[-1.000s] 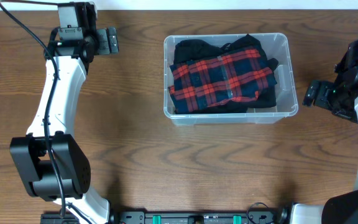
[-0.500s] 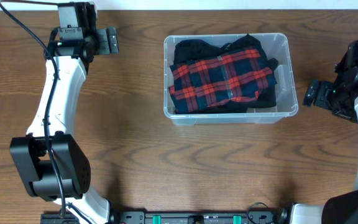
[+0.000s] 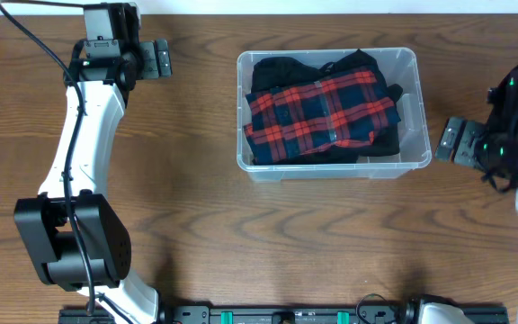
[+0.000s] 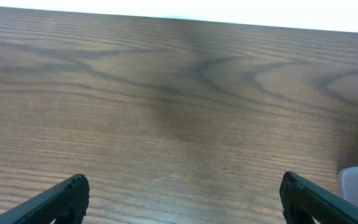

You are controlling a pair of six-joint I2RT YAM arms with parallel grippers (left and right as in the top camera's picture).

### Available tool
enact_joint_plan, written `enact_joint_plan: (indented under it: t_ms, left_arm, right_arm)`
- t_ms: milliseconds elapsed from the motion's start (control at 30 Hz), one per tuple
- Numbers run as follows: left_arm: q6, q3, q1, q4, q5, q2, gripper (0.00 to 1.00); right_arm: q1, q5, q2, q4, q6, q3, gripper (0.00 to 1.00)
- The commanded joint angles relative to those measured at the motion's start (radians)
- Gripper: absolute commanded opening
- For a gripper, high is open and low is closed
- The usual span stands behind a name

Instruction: Pack container

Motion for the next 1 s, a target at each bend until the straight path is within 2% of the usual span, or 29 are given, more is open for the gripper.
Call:
enact_joint_plan:
  t_ms: [0, 267, 467, 700, 967]
  left_arm:
    - [-0.008, -0.004, 0.003, -0.005, -0.005, -0.019, 0.98]
    - [-0.008, -0.004, 0.003, -0.005, -0.005, -0.019, 0.98]
    - [-0.008, -0.004, 0.003, -0.005, -0.005, -0.019, 0.98]
    - [-0.008, -0.004, 0.003, -0.005, -0.005, -0.019, 0.98]
    - [-0.008, -0.004, 0.003, -0.005, -0.005, -0.019, 0.98]
  right_arm:
    - [0.069, 0.015, -0.116, 0.000, 0.002, 0.006, 0.99]
    - [0.162, 0.023, -0.356, 0.039, 0.011, -0.004, 0.99]
    - [0.189, 0.019, -0.495, 0.157, 0.011, -0.102, 0.99]
    - [0.189, -0.035, -0.655, 0.445, 0.011, -0.386, 0.99]
    - [0.189, -0.125, -0.790, 0.855, 0.011, -0.777, 0.99]
